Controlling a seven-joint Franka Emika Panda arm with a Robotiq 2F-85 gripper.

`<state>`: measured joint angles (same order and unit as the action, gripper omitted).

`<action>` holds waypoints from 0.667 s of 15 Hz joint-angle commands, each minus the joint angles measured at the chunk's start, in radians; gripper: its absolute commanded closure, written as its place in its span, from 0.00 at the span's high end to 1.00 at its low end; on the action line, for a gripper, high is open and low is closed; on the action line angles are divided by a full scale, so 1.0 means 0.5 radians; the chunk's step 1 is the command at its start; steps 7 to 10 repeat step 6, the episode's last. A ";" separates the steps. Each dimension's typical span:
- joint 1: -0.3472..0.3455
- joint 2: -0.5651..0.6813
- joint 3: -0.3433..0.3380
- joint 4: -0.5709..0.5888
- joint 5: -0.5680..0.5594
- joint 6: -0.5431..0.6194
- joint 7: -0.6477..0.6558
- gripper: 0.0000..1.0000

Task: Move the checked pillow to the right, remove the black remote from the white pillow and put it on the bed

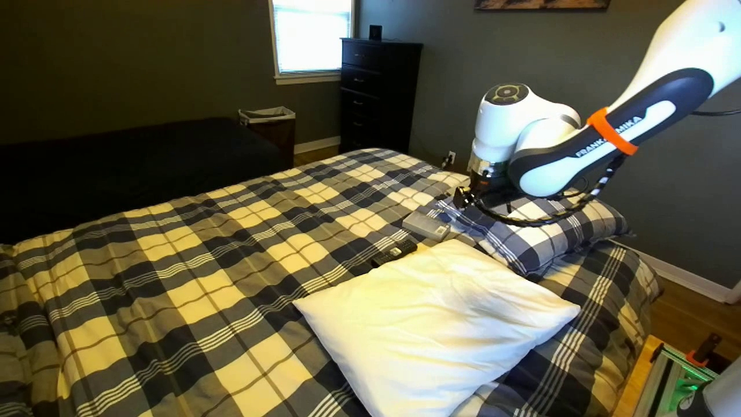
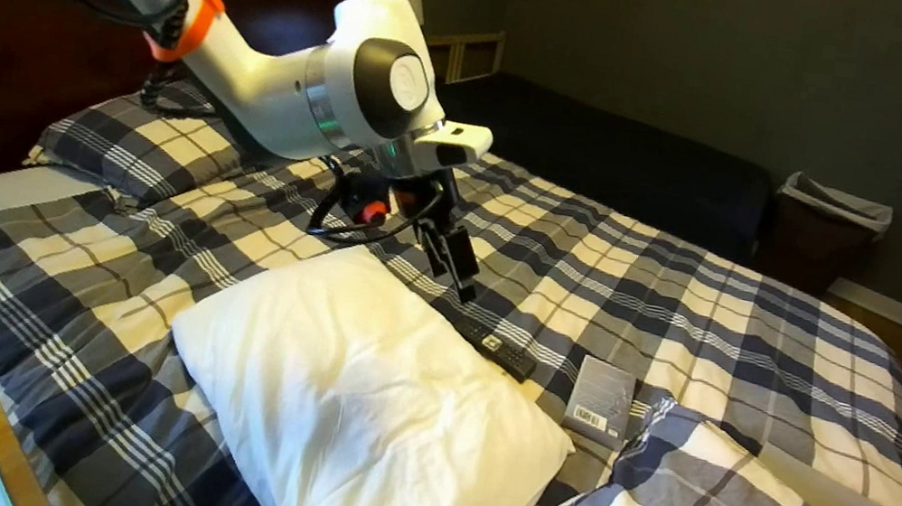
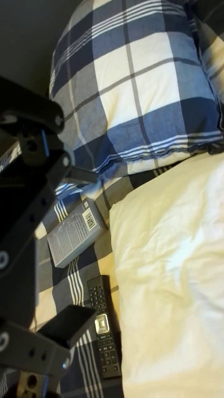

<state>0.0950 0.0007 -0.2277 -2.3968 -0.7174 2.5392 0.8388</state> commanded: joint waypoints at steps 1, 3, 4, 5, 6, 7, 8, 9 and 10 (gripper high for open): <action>-0.144 -0.065 0.146 -0.058 -0.048 0.000 -0.004 1.00; -0.168 -0.143 0.170 -0.123 -0.082 0.003 -0.008 1.00; -0.172 -0.156 0.174 -0.134 -0.087 0.003 -0.009 1.00; -0.174 -0.158 0.175 -0.136 -0.089 0.003 -0.009 1.00; -0.174 -0.158 0.176 -0.137 -0.090 0.003 -0.009 1.00; -0.174 -0.158 0.176 -0.137 -0.090 0.003 -0.009 1.00; -0.174 -0.158 0.176 -0.137 -0.090 0.003 -0.009 1.00; -0.174 -0.158 0.176 -0.137 -0.090 0.003 -0.009 1.00; -0.174 -0.158 0.176 -0.137 -0.090 0.003 -0.009 1.00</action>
